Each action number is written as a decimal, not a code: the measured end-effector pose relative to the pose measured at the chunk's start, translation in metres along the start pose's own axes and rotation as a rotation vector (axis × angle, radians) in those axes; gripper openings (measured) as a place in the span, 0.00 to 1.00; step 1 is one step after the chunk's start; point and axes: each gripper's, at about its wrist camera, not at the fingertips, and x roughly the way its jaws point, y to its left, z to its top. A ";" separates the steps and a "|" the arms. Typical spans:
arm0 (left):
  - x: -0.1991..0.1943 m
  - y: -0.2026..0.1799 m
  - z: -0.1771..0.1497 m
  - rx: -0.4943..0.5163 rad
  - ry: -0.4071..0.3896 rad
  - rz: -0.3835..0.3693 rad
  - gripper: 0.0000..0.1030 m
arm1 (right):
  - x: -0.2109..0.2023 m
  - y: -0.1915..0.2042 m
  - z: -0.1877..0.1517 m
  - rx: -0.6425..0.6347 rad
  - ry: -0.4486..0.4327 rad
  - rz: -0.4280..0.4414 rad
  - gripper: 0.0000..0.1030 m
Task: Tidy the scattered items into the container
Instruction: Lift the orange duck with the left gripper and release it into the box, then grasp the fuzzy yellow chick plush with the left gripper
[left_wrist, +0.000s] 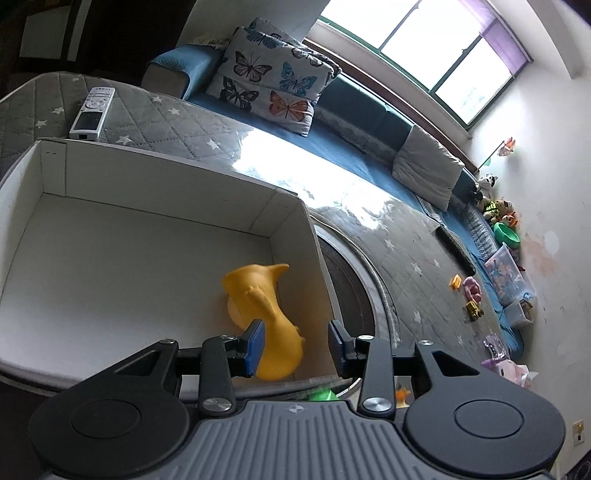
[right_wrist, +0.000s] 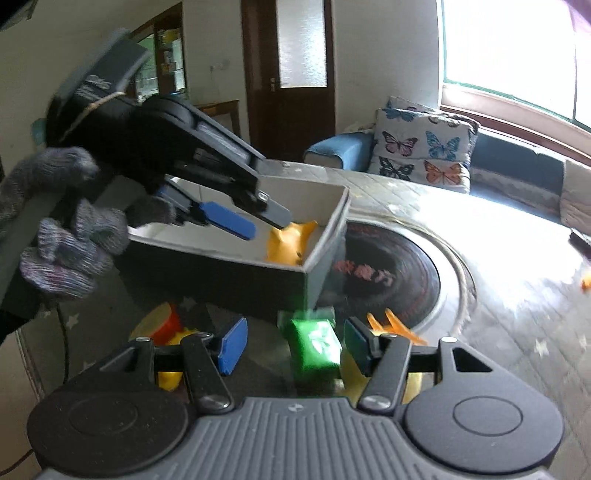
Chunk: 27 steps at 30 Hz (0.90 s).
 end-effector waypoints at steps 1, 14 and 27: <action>-0.003 -0.001 -0.003 0.004 -0.003 -0.001 0.39 | -0.003 -0.001 -0.003 0.008 -0.001 -0.006 0.58; -0.015 -0.026 -0.041 0.047 0.016 -0.079 0.39 | -0.025 -0.016 -0.024 0.062 -0.029 -0.136 0.61; 0.016 -0.054 -0.055 0.075 0.054 -0.158 0.39 | -0.013 -0.036 -0.039 0.169 0.014 -0.130 0.62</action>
